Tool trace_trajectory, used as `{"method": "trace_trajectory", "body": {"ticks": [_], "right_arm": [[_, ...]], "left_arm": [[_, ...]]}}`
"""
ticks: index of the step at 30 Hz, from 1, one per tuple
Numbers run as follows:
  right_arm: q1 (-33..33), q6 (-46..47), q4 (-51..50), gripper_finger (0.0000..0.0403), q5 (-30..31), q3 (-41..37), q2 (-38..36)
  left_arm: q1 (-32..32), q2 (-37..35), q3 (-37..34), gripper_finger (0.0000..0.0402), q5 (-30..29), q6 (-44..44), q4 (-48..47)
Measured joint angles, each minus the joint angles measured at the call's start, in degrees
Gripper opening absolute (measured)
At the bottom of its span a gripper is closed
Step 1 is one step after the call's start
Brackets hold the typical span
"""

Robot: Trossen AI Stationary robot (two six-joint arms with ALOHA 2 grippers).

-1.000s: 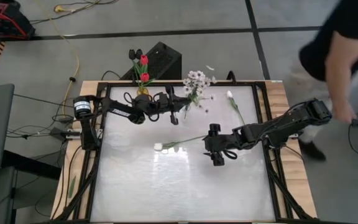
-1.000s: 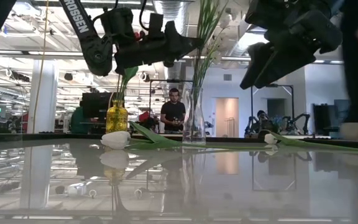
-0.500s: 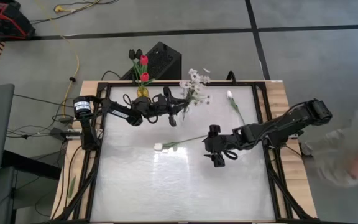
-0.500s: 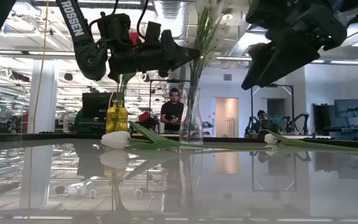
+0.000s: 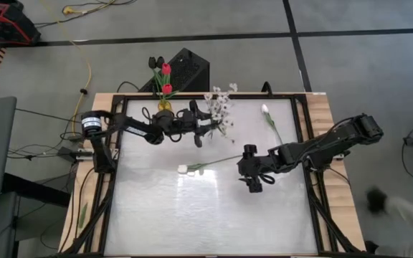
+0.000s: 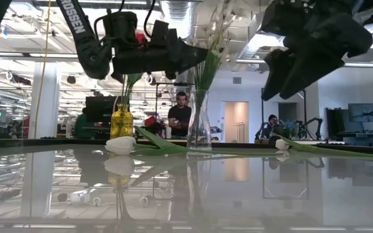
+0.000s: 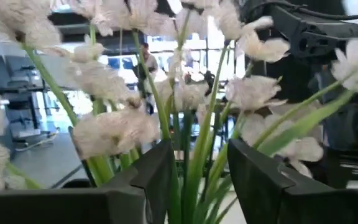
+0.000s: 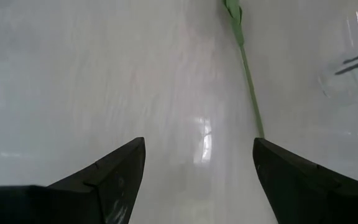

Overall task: Sort flowers into vase by color
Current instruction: Put the top white flower into the transparent flower vase

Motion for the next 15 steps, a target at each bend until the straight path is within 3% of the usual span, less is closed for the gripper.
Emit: {"method": "trace_trajectory", "body": {"ticks": [5,15], "right_arm": [[-0.2,0.1,-2.6,0.0324,0.0,0.0,-0.4],[-3.3,2.1,-9.9,0.0324,-0.1,0.0,-4.0]], "left_arm": [[-0.5,-5.1,0.0,0.0150,-0.4,2.4,-12.9],[-5.0,-20.7,0.0,0.0150,-9.9,6.5,-44.3]]}}
